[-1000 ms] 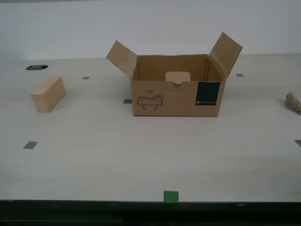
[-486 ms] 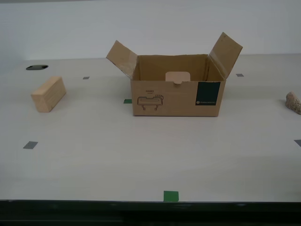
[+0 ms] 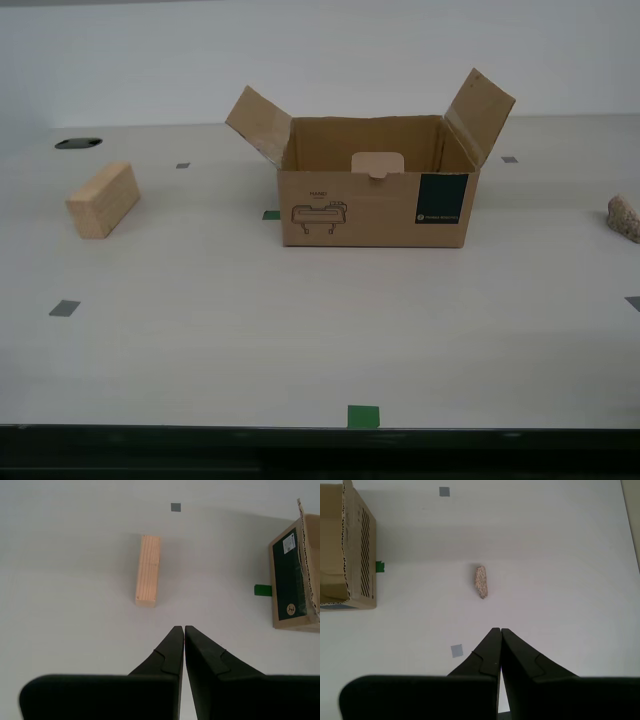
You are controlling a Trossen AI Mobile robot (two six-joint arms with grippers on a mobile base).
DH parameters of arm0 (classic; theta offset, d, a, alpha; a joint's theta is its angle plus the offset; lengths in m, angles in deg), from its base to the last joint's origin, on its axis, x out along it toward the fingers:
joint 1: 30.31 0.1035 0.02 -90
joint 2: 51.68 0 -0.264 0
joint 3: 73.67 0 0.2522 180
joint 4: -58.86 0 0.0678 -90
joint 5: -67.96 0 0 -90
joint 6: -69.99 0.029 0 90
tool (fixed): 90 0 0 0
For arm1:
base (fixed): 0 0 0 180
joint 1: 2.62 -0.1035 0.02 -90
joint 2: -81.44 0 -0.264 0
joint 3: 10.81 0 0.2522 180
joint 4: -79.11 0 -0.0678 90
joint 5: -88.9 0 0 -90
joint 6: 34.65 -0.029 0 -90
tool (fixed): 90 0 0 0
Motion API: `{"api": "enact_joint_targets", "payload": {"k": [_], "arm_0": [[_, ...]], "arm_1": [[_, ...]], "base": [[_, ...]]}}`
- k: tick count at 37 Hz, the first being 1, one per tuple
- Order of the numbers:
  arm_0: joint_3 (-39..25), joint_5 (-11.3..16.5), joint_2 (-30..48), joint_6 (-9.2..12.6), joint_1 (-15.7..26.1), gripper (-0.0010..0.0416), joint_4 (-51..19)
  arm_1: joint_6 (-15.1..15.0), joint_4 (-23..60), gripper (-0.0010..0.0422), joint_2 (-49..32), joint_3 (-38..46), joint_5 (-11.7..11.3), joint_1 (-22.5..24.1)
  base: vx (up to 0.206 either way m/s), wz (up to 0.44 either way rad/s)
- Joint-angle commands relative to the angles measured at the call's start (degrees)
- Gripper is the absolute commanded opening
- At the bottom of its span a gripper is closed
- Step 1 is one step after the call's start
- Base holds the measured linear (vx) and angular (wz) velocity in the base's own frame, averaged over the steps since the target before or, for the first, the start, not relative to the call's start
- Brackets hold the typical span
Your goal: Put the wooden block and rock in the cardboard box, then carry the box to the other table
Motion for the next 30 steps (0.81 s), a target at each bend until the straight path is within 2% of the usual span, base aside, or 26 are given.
{"api": "enact_joint_targets", "payload": {"k": [1,16,21,30], "arm_0": [[-0.1,-0.2,0.0,0.2,0.0,0.0,0.1],[-0.1,-0.2,0.0,0.1,0.0,0.0012,0.1],[0.0,-0.2,0.0,0.1,0.0,0.0049,0.2],[0.0,-0.2,0.0,0.2,0.0,0.0152,0.4]], "arm_1": [[-0.1,0.1,0.0,0.0,0.0,0.1,0.0],[-0.1,0.8,0.0,0.0,0.0,0.1,0.0],[-0.1,0.8,0.0,0.0,0.0,0.1,0.0],[-0.1,1.0,0.0,0.0,0.0,0.1,0.0]], "base": [[0.0,0.0],[0.0,0.0],[0.0,0.0],[0.0,0.0]]}}
